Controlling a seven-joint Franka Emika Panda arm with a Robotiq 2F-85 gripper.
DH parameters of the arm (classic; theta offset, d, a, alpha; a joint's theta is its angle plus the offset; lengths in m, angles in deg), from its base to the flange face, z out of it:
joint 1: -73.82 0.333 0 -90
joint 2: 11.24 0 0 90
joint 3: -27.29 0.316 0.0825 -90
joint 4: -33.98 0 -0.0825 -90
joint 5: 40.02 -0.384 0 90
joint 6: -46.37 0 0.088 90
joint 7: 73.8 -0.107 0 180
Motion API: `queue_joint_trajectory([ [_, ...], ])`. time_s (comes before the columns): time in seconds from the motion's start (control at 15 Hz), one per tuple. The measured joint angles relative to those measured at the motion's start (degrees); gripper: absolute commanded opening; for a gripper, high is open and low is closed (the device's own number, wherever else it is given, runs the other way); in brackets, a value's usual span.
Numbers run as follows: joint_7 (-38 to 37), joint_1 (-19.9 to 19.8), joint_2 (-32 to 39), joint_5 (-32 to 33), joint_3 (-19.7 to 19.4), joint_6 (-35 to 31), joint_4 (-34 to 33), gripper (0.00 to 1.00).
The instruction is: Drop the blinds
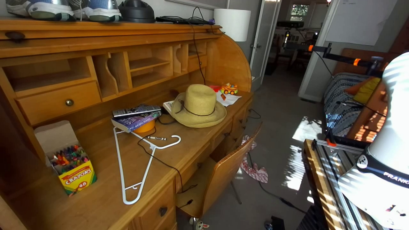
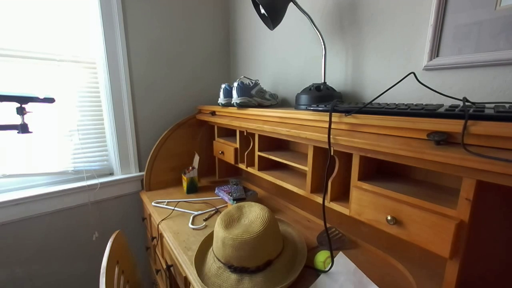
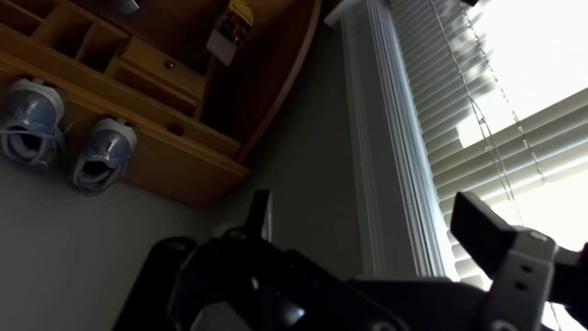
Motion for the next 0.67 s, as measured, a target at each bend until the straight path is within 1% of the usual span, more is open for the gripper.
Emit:
queue_joint_trajectory([
  [0.2,-0.2,0.0,-4.7,-0.3,-3.4,0.0,8.7,1.00],
  [0.33,-0.8,-0.4,-7.8,-0.3,-4.9,0.0,14.7,1.00],
  [0.67,-5.2,-5.6,-15.2,0.4,-5.6,1.1,30.8,1.00],
])
